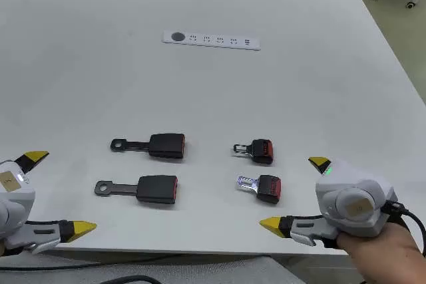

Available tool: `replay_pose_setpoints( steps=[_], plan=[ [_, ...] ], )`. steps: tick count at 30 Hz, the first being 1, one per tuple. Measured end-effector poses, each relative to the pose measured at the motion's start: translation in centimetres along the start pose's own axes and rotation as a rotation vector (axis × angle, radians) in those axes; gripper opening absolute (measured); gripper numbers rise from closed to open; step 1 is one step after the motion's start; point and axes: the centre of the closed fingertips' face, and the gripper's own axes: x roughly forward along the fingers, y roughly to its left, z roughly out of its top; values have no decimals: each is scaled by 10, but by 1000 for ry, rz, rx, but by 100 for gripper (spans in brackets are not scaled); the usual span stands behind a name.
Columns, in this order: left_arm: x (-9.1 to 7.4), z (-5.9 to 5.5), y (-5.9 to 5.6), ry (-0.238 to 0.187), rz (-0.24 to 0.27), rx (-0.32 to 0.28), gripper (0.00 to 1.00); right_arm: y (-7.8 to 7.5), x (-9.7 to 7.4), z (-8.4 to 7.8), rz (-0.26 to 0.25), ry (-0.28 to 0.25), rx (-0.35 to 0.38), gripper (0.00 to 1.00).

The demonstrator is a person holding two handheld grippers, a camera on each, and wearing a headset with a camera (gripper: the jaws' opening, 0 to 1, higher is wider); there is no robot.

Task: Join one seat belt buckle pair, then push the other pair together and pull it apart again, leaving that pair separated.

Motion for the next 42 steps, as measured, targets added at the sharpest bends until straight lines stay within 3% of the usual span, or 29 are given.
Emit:
replay_pose_setpoints(
  steps=[16, 42],
  plan=[
    [0, 0, -1, 5, -1, 7, 94, 6, -1, -7, 8, 6, 3, 95],
    [2, -6, -6, 36, -22, 11, 91, 8, 4, 0, 22, 6, -8, 94]
  ],
)
